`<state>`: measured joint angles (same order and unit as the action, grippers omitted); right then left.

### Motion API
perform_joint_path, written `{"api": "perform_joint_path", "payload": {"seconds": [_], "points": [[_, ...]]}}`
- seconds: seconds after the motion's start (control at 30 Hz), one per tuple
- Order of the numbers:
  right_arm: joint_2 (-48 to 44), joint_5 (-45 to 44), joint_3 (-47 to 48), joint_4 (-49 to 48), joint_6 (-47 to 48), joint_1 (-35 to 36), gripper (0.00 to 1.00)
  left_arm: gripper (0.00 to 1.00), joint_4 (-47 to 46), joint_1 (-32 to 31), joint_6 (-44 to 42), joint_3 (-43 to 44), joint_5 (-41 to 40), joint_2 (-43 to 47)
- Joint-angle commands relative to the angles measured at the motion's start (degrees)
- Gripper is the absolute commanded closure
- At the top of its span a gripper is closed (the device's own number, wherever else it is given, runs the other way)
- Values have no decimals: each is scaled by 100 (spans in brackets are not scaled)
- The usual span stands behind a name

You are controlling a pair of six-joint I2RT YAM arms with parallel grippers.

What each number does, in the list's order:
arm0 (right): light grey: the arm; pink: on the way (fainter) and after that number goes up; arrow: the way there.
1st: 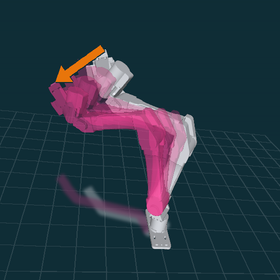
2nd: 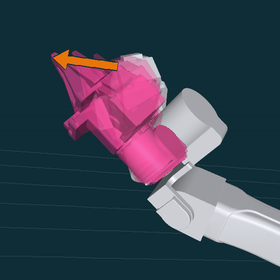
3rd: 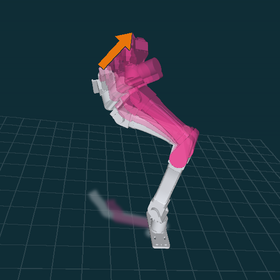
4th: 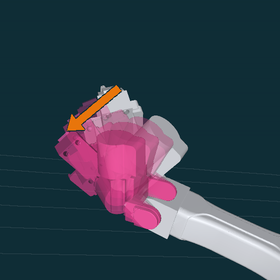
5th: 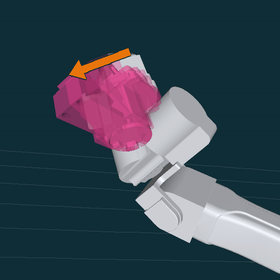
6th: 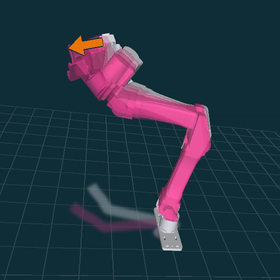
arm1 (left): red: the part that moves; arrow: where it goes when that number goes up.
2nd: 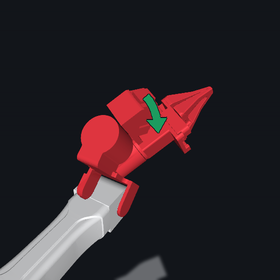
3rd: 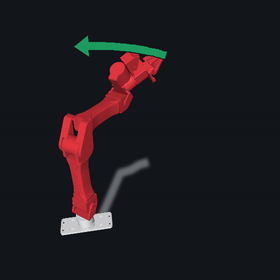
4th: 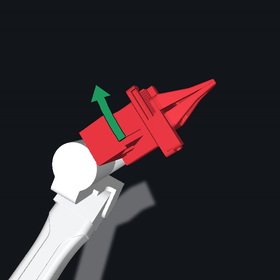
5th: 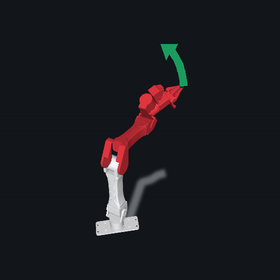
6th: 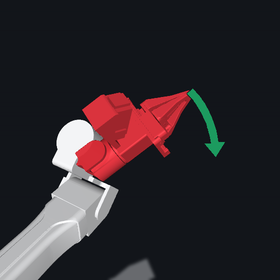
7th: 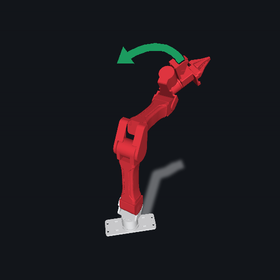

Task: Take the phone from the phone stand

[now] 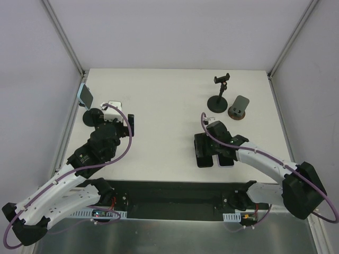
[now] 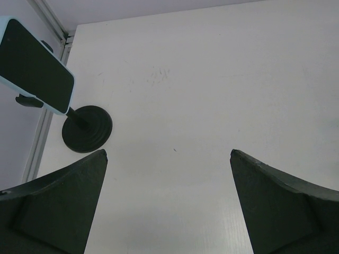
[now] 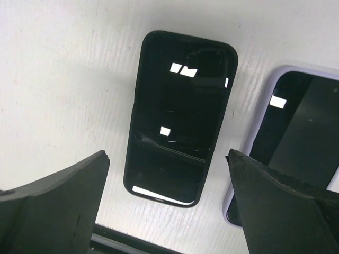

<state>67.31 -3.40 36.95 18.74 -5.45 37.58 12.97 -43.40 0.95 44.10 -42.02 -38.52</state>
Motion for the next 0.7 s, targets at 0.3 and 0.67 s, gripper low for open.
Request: {"api": "perform_joint_path", "payload": {"seconds": [0.3, 0.67], "points": [[1512, -1295, 919, 24, -474, 513, 4, 1, 48, 86, 142, -24, 97, 82], [2032, -1382, 981, 262, -597, 715, 15, 1, 118, 112, 151, 2, 159, -6]]}}
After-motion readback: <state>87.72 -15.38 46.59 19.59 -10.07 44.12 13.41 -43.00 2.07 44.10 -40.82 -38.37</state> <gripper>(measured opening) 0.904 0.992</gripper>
